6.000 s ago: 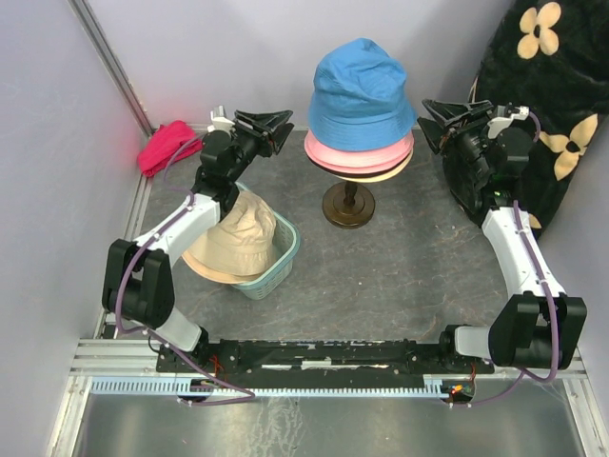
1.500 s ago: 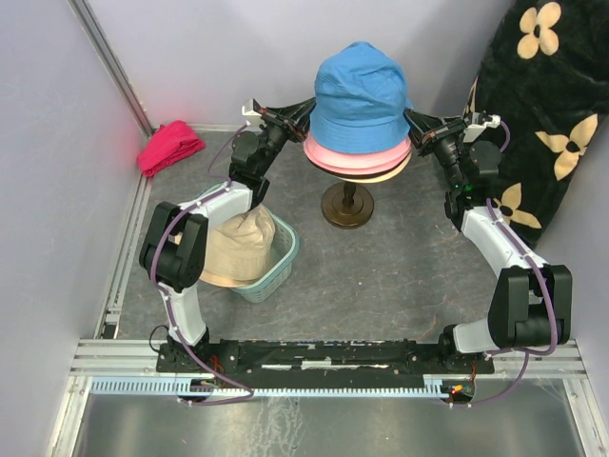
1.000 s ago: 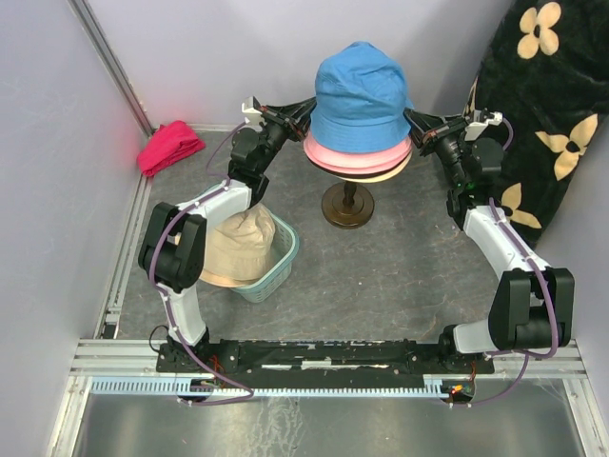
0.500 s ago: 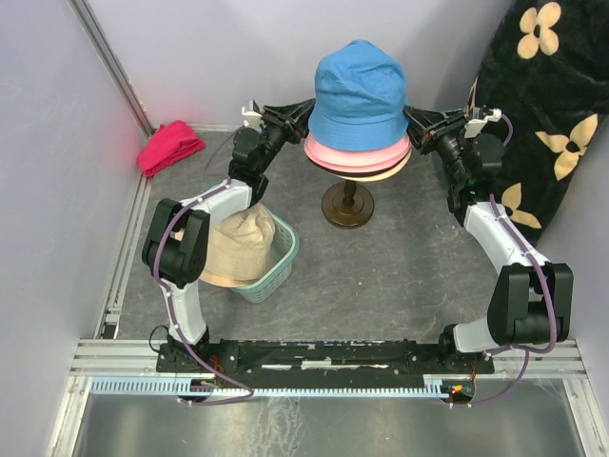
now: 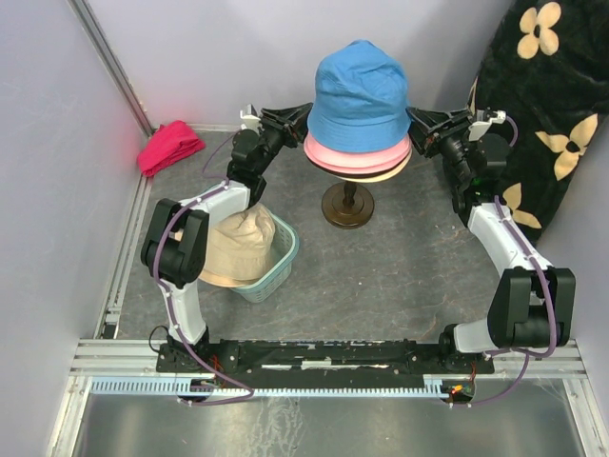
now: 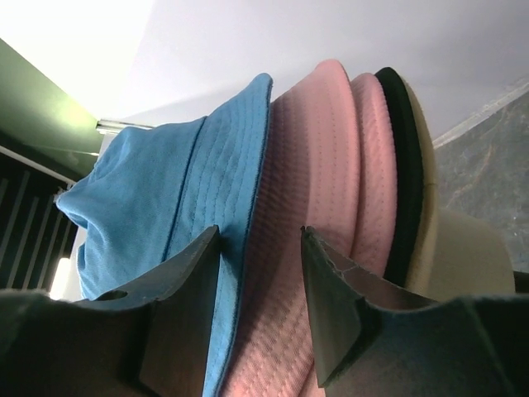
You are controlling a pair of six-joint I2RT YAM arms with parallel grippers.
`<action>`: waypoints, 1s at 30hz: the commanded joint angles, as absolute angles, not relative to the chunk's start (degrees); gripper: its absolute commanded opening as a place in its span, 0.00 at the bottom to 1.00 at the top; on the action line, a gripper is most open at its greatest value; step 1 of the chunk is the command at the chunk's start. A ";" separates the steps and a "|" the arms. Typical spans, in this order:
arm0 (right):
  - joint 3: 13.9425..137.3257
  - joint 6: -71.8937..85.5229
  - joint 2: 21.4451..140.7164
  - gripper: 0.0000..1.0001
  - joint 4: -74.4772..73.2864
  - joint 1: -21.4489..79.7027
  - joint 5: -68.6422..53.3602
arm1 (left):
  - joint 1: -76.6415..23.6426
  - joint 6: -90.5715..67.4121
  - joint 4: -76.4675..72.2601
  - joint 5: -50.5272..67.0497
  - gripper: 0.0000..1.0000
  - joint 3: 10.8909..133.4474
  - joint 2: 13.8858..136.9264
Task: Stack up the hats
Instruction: Stack the hat on the hat.
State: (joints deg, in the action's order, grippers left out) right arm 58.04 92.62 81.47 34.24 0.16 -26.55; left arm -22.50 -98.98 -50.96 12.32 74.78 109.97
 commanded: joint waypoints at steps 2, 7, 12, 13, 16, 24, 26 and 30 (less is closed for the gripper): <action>59.73 89.47 78.25 0.53 29.80 -0.96 -28.74 | -22.29 -94.81 -46.47 12.55 0.44 73.59 106.71; 60.64 87.34 76.13 0.56 26.42 -2.24 -28.21 | -21.26 -93.98 -43.78 11.24 0.46 72.99 104.85; 61.04 86.78 74.68 0.57 24.97 -2.88 -27.55 | -19.86 -93.60 -41.52 10.81 0.47 74.08 103.54; 61.29 86.47 74.41 0.58 24.51 -3.02 -27.39 | -19.50 -93.26 -40.70 10.81 0.47 74.50 103.24; 62.29 85.39 73.57 0.58 23.24 -3.49 -26.81 | -18.48 -92.13 -38.01 10.90 0.48 75.79 102.18; 68.53 78.30 70.81 0.60 14.55 -5.13 -24.71 | -15.26 -89.09 -30.70 10.71 0.50 78.55 98.15; 70.72 76.23 70.30 0.61 12.17 -5.56 -23.92 | -14.40 -88.34 -29.03 10.59 0.50 79.54 97.20; 77.33 70.62 69.76 0.61 5.84 -6.27 -22.31 | -12.35 -86.25 -25.02 10.29 0.50 81.19 94.56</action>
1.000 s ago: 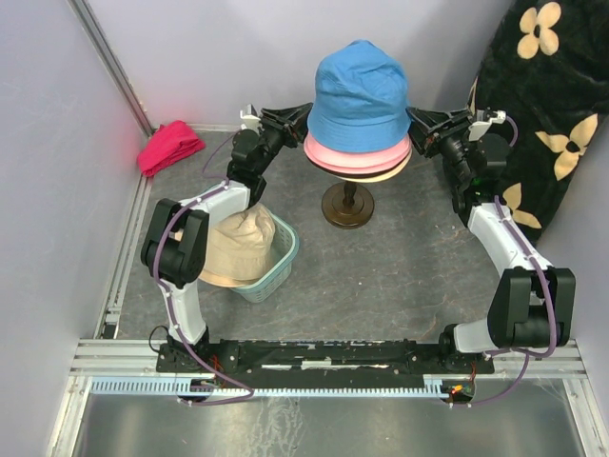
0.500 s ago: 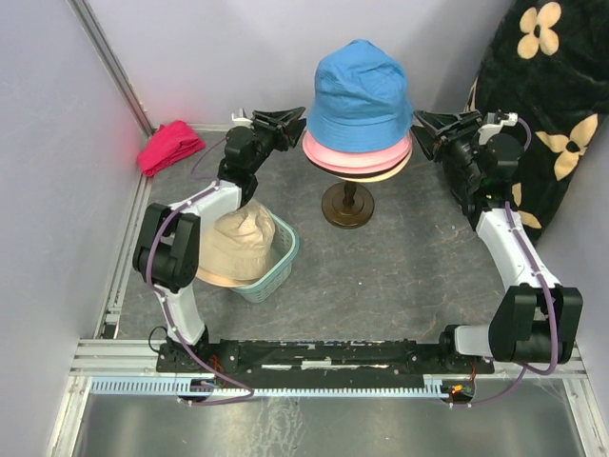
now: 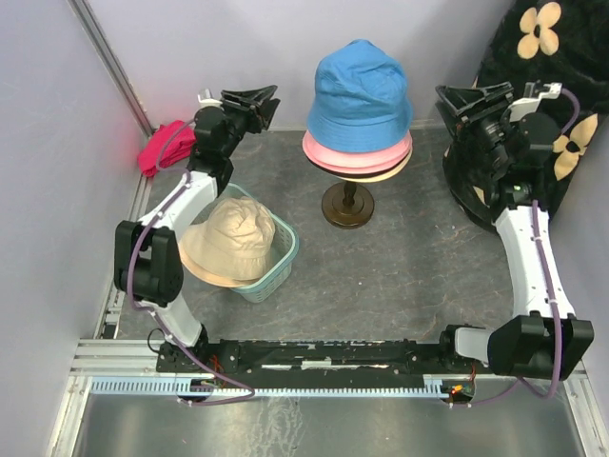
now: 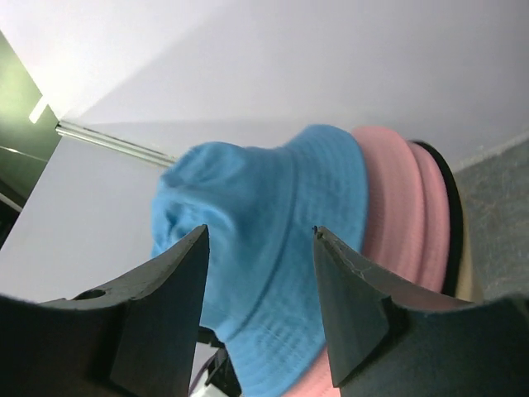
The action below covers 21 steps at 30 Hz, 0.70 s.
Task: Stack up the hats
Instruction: Stack the hat on the hat.
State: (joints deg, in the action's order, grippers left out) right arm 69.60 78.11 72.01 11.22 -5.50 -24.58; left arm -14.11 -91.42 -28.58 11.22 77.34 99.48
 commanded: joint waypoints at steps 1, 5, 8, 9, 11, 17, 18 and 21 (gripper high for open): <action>79.41 68.94 69.85 0.61 4.17 -6.39 -21.90 | -11.78 -85.48 -23.73 10.03 0.50 81.47 93.54; 89.34 63.02 71.12 0.62 -2.44 -6.39 -20.57 | -9.95 -80.51 -16.06 8.21 0.51 82.52 88.29; 98.18 59.08 73.31 0.63 -5.73 -6.34 -21.67 | -9.21 -77.08 -10.81 5.24 0.52 82.17 83.90; 101.37 57.99 74.42 0.63 -6.77 -6.29 -22.59 | -9.08 -76.02 -8.86 4.14 0.52 81.96 82.18; 108.53 55.45 76.80 0.63 -9.59 -5.41 -23.82 | -8.81 -73.66 -4.81 1.68 0.53 81.47 78.68; 137.69 44.99 90.77 0.62 -22.98 8.70 -24.68 | -8.73 -67.65 6.96 -6.38 0.55 80.41 68.44; 145.87 44.04 94.36 0.62 -25.81 11.66 -24.21 | -8.70 -66.91 8.55 -7.33 0.55 80.16 66.95; 157.51 41.92 103.13 0.62 -31.29 19.36 -23.51 | -8.72 -65.85 12.69 -9.66 0.55 78.53 62.51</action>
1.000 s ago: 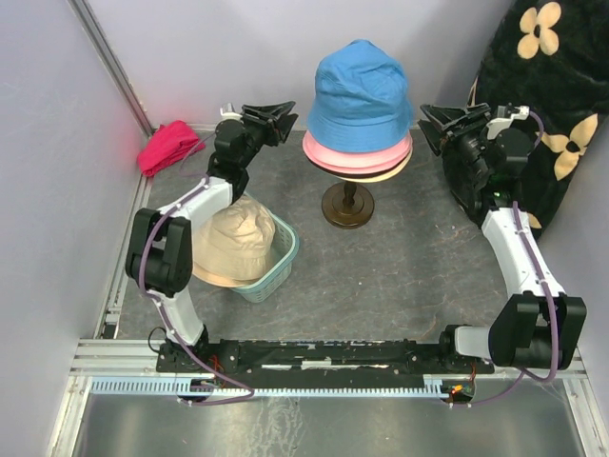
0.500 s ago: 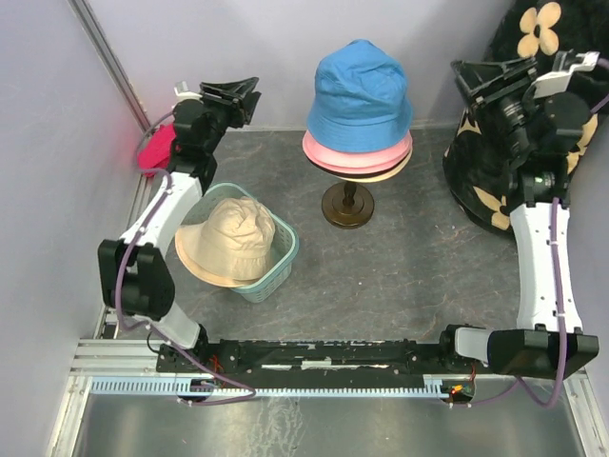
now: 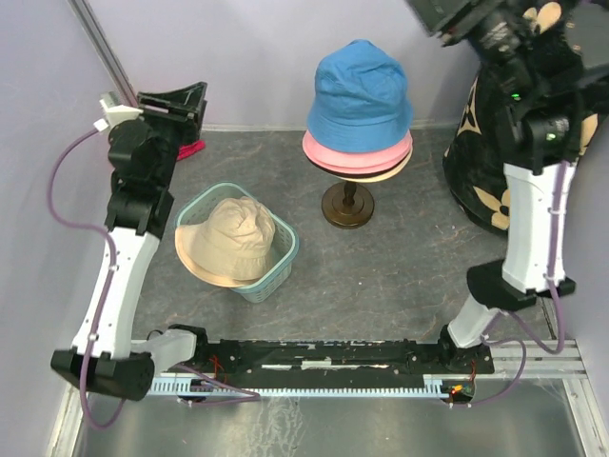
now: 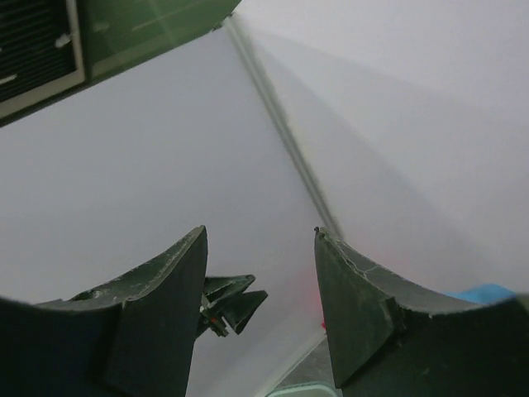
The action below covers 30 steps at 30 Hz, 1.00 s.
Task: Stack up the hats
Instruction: Stack the hat on the hat, then pick up the hat from the bin.
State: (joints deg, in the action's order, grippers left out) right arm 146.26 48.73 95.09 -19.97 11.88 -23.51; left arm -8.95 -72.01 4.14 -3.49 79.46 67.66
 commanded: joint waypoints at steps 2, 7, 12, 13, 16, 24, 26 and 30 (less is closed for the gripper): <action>155.67 39.73 104.81 0.61 -31.90 24.52 -22.81 | -8.71 -65.79 15.06 -10.93 0.55 76.11 59.48; 145.35 30.64 104.38 0.61 -34.78 37.63 -18.03 | -8.76 -64.90 21.41 -14.52 0.55 71.81 51.96; 136.71 23.41 103.54 0.63 -37.36 48.70 -9.61 | -8.76 -64.87 27.84 -18.78 0.56 69.25 45.36; 134.97 22.83 103.34 0.63 -37.65 50.51 -7.69 | -8.77 -65.06 28.84 -19.33 0.56 68.69 44.26; 129.01 23.16 102.81 0.64 -38.09 54.39 -1.43 | -8.71 -65.94 31.85 -20.89 0.56 66.51 40.74; 118.05 30.20 102.83 0.67 -39.92 56.62 6.10 | -8.78 -66.16 38.02 -23.64 0.56 63.05 34.85; 116.68 31.71 102.97 0.68 -40.27 56.61 7.23 | -8.72 -65.98 38.60 -23.93 0.56 62.82 34.58; 115.06 34.96 103.61 0.69 -39.92 56.54 7.04 | -8.72 -66.36 38.78 -22.96 0.56 61.72 34.35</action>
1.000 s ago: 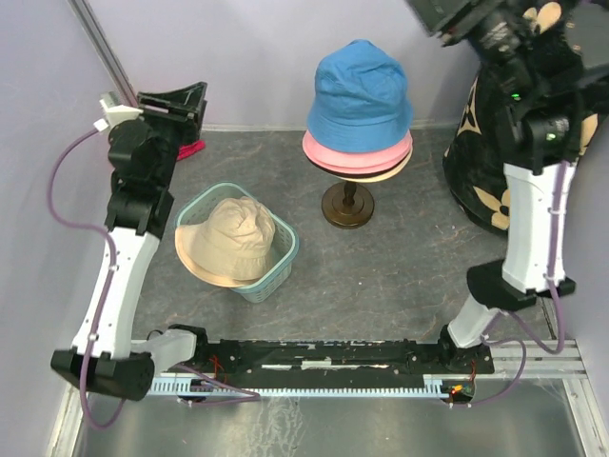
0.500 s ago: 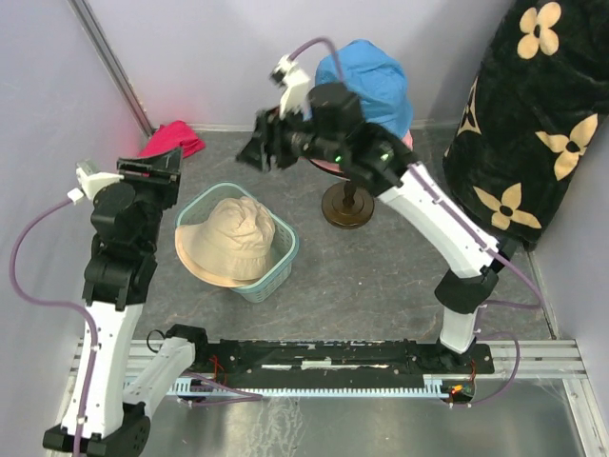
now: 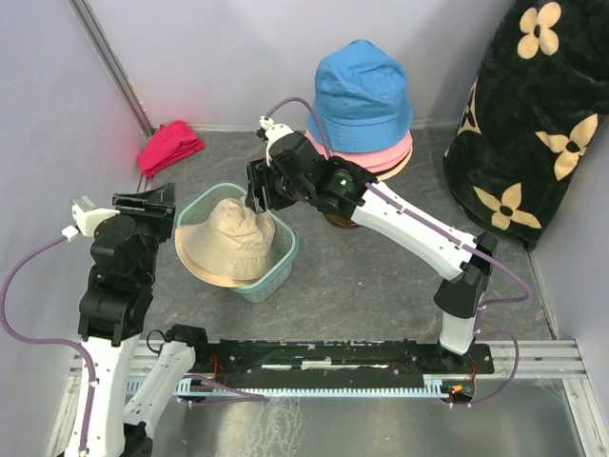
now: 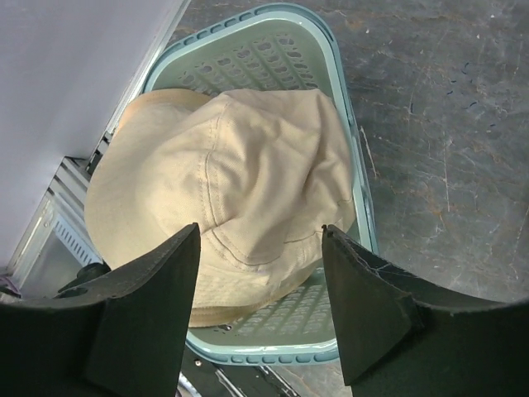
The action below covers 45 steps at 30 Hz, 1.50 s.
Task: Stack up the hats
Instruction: Pick up the hat from the bin.
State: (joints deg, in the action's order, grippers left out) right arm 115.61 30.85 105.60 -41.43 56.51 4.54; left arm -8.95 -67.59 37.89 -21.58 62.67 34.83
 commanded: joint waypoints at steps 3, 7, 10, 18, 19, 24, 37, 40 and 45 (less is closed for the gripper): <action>115.34 36.60 104.88 0.69 -40.33 56.54 6.30 | -8.72 -66.72 38.44 -22.93 0.56 60.63 33.49; 117.39 39.08 107.55 0.70 -42.29 56.59 5.29 | -8.76 -66.16 37.87 -22.83 0.57 59.68 32.98; 118.45 40.74 108.84 0.70 -43.45 56.59 6.23 | -8.75 -65.86 37.33 -22.55 0.57 59.38 32.69; 120.39 42.01 111.45 0.70 -45.37 56.75 8.06 | -8.74 -65.06 36.87 -22.76 0.57 57.92 30.41; 120.81 42.01 111.85 0.71 -45.78 56.82 8.08 | -8.74 -65.16 36.73 -22.62 0.57 57.73 30.32; 121.33 43.20 113.17 0.71 -45.26 57.25 7.91 | -8.74 -64.27 36.28 -22.11 0.57 58.06 30.63; 121.20 45.98 114.92 0.56 -43.41 57.78 6.35 | -8.78 -63.44 35.99 -21.92 0.57 57.04 29.69; 121.44 46.29 115.20 0.47 -43.34 57.89 6.15 | -8.77 -63.37 35.92 -21.82 0.57 56.96 29.60; 120.49 46.31 114.20 0.32 -42.32 58.32 7.72 | -8.77 -63.33 35.90 -21.60 0.57 56.71 29.30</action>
State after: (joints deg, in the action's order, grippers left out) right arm 119.15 45.74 115.24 -44.82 57.56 6.33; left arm -8.95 -66.00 38.44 -21.34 56.88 29.95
